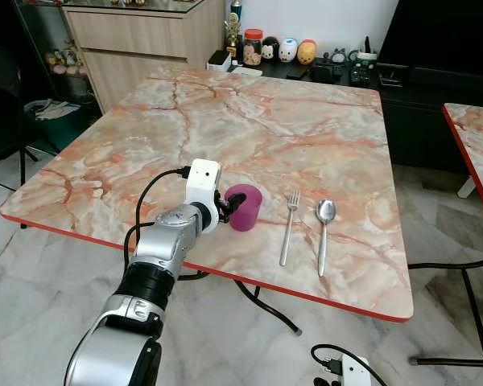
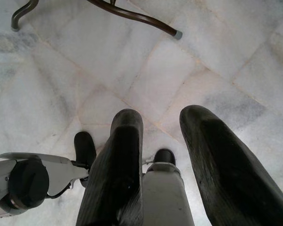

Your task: Setting the table

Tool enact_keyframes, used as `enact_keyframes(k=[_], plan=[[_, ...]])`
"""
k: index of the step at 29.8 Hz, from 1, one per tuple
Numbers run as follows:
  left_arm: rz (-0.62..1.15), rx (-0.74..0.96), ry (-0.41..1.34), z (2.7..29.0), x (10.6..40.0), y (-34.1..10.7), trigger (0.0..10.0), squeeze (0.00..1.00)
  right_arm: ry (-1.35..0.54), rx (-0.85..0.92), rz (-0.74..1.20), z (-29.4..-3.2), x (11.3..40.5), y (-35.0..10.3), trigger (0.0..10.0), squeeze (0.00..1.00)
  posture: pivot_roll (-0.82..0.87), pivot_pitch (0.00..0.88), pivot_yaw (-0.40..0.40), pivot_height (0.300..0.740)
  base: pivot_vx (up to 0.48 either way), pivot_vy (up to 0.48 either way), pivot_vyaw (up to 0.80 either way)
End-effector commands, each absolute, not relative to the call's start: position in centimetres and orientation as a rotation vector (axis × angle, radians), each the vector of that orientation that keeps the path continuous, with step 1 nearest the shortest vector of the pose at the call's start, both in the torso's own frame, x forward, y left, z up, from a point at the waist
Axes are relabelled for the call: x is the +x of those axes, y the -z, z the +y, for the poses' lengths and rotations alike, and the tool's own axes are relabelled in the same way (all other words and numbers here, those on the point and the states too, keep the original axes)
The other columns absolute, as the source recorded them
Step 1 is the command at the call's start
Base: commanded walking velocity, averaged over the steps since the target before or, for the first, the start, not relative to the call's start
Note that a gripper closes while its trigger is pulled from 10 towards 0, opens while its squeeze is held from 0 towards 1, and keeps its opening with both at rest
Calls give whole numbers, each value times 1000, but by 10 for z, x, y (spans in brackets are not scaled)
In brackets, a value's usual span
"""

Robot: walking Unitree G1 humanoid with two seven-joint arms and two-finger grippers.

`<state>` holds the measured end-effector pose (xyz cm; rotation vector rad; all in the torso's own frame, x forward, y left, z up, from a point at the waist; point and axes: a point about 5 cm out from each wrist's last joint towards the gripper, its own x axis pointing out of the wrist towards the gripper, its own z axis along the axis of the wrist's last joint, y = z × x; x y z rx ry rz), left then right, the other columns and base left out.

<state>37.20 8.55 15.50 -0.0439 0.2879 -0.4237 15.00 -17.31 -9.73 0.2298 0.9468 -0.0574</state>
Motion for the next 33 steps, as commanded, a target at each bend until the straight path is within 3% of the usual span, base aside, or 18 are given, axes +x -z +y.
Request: enact_keyframes(k=[1,33], plan=[[307,-39,429,83,372,-156,0,0,59,230,947,-173,151,97,10000,0,99,0,-26,740,0,0,0],[310,-47,435,91,371,-158,0,0,58,232,947,-173,151,97,10000,0,106,0,-27,740,0,0,0]])
